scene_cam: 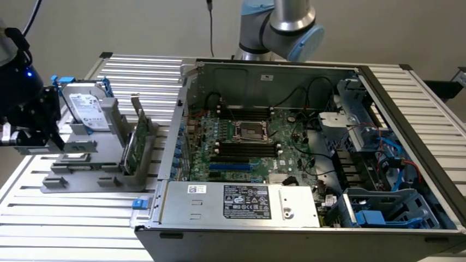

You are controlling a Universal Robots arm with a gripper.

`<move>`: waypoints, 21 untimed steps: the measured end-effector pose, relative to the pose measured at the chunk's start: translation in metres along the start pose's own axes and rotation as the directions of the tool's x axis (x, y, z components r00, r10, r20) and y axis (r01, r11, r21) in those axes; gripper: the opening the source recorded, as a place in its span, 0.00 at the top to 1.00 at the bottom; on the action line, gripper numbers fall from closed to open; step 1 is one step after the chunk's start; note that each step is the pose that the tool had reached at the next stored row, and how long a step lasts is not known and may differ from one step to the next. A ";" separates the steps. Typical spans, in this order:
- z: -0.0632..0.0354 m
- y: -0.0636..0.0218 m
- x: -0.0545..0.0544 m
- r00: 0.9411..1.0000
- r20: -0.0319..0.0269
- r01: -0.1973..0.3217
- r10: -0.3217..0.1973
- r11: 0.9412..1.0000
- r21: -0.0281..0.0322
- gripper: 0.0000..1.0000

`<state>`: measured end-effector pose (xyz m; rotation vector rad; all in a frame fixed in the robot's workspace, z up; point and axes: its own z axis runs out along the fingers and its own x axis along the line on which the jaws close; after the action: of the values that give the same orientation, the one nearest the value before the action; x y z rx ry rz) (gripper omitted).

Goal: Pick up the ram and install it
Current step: 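Pick up the ram and move it above insertion slot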

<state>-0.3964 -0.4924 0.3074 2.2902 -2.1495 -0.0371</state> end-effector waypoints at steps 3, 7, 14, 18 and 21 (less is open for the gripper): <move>-0.0082 -0.0069 0.000 1.000 0.000 0.000 0.000 1.000 -0.001 0.85; -0.0166 -0.0178 -0.002 1.000 0.002 0.000 0.000 1.000 -0.001 0.85; -0.0297 -0.0392 -0.003 1.000 0.008 0.000 0.000 1.000 -0.001 0.85; -0.0367 -0.0527 -0.003 1.000 0.013 0.000 0.000 1.000 -0.001 0.85; -0.0417 -0.0625 -0.002 1.000 0.016 0.000 0.000 1.000 -0.002 0.85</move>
<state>-0.3334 -0.4866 0.3481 2.2973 -2.1561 -0.0576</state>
